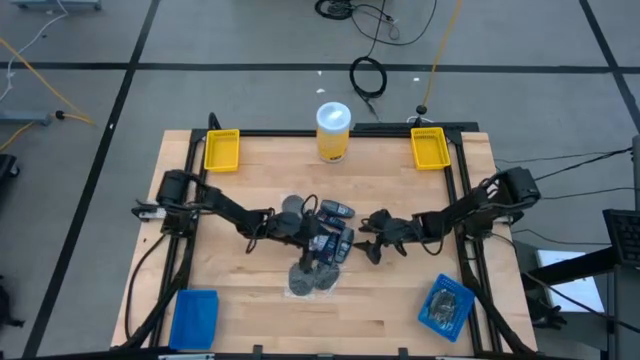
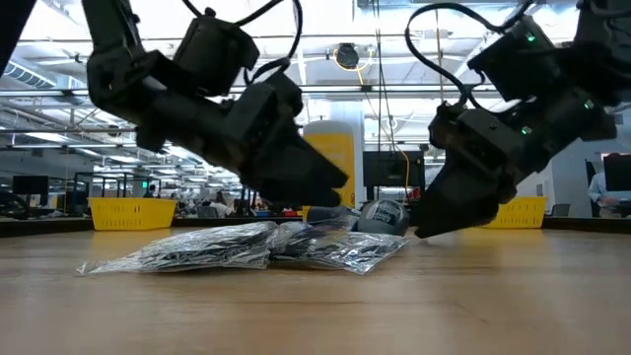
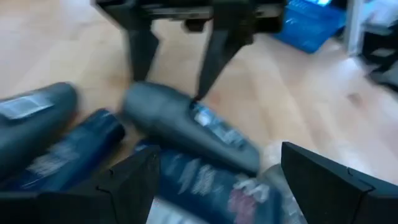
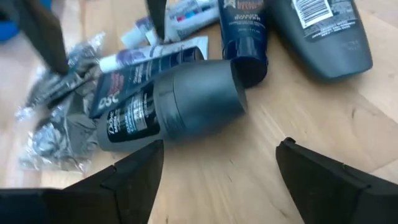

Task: Pick & Place Travel size toiletries
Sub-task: Put the gray deodorant into the left yellow bin

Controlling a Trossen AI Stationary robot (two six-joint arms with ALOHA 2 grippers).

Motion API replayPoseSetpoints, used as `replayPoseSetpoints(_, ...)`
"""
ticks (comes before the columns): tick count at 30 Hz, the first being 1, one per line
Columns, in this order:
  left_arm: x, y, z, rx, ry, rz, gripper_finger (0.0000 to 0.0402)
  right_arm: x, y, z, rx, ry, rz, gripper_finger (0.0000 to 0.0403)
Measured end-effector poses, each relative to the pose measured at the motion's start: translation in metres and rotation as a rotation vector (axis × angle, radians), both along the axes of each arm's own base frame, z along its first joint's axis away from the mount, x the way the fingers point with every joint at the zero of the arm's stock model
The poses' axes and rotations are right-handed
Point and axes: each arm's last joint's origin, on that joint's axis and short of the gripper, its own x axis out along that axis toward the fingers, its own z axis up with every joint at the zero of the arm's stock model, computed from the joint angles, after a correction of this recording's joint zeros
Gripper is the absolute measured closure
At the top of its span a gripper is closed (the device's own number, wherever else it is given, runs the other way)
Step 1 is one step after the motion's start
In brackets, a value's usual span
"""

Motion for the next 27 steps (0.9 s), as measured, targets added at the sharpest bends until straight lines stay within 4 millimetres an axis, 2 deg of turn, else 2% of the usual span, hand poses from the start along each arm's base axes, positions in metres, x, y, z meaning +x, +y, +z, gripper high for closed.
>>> replayPoseSetpoints(5, 0.02, 0.003, -0.006, -0.049, 0.011, -0.04, 0.009, 0.006, 0.001, -0.01, 0.034, -0.054, 0.02, 0.0056)
replayPoseSetpoints(9, 0.03, 0.007, -0.008, -0.044, 0.03, -0.045, 0.0132, 0.013, 0.003, -0.015, 0.05, -0.11, 0.082, 0.0036)
replayPoseSetpoints(14, 0.03, 0.012, -0.009, -0.028, 0.045, -0.035, 0.0189, 0.015, 0.004, -0.017, 0.033, -0.14, 0.12, 0.0038)
replayPoseSetpoints(19, 0.03, 0.015, -0.009, -0.015, 0.047, -0.013, 0.0233, 0.014, 0.003, -0.018, 0.008, -0.13, 0.153, 0.0068)
replayPoseSetpoints(27, 0.03, 0.016, -0.006, -0.001, 0.038, -0.028, 0.0262, 0.014, 0.004, -0.018, -0.03, -0.129, 0.207, 0.0166)
